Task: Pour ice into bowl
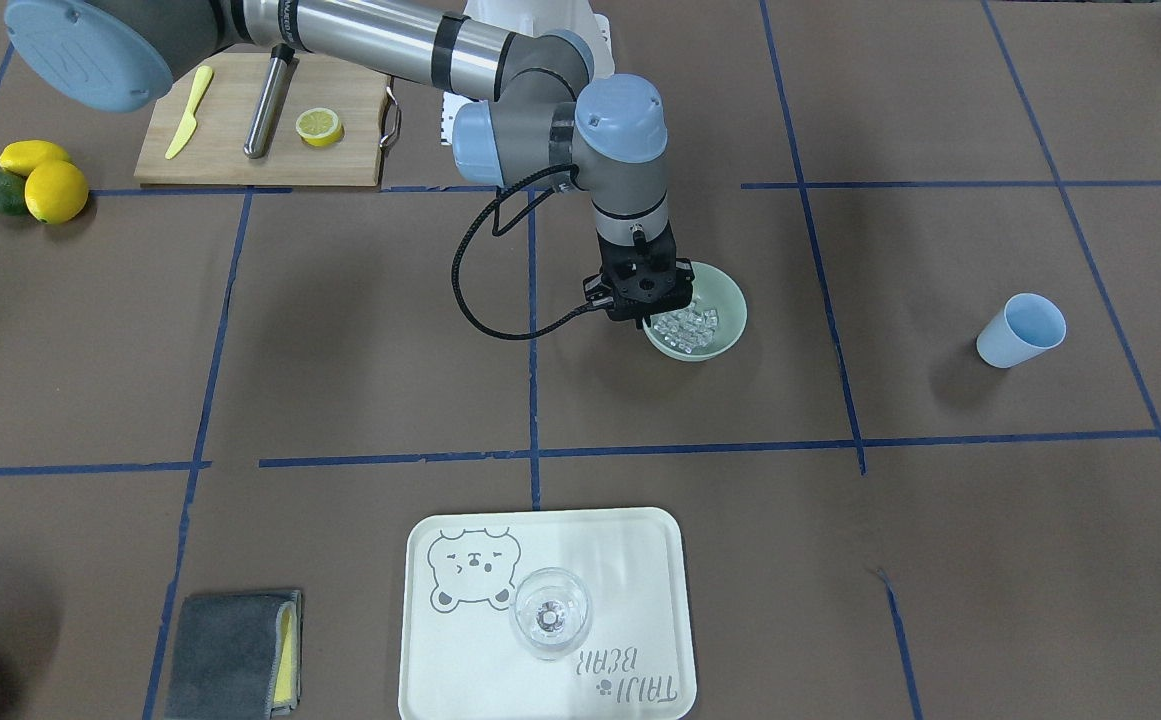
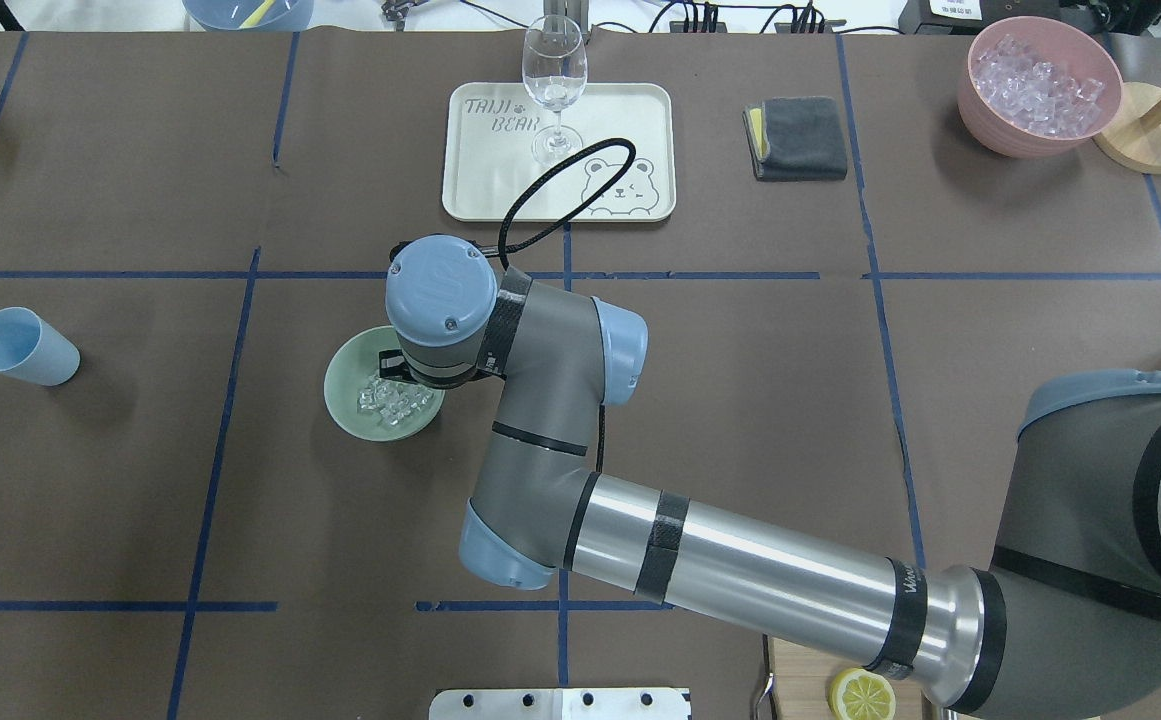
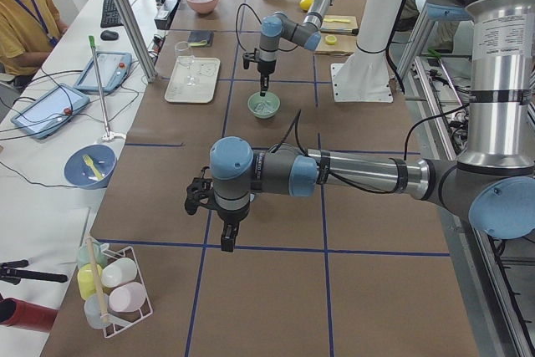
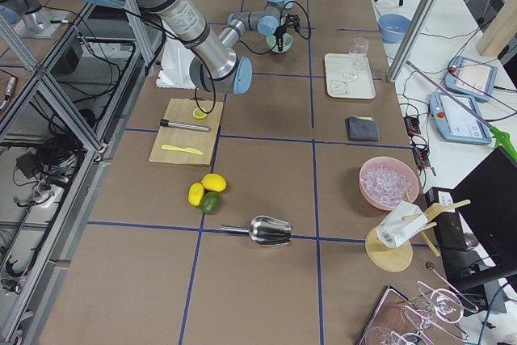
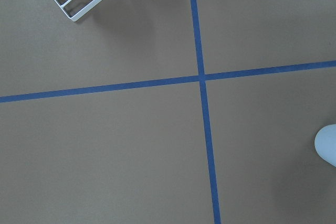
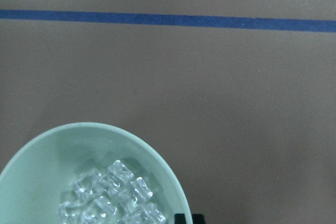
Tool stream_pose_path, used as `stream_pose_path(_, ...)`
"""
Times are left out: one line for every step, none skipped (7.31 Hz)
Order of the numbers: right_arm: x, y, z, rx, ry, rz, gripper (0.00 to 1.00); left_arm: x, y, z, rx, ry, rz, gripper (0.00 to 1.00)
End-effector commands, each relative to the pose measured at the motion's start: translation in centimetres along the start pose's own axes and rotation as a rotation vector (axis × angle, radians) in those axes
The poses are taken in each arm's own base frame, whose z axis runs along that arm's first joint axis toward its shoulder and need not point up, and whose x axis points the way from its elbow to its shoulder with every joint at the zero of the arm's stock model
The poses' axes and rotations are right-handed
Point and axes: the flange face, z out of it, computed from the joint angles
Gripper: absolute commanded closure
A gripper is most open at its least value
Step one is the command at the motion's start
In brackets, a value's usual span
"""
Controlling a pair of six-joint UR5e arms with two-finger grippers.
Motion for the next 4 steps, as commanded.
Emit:
stream_pose_path(0.3,-1.7,-2.6,-0.019,-0.044,0.005,1.00,0.0,0.0,0.1,-0.003,0.000,-0.002,0.00)
stream_pose_path(2.5,-4.6,-4.9,-0.077,-0.090,0.030,1.00,-0.1,0.0,0.2,-0.005,0.000,-0.003,0.00)
stream_pose_path(5.6,-5.9,-7.6,-0.076,-0.130,0.023,1.00,-0.2,0.1,0.3,-0.007,0.001,-0.005,0.00)
stream_pose_path(11.7,-6.5,-9.9,-0.076,-0.157,-0.038,1.00,-0.2,0.2,0.4,-0.009,0.001,-0.003,0.00)
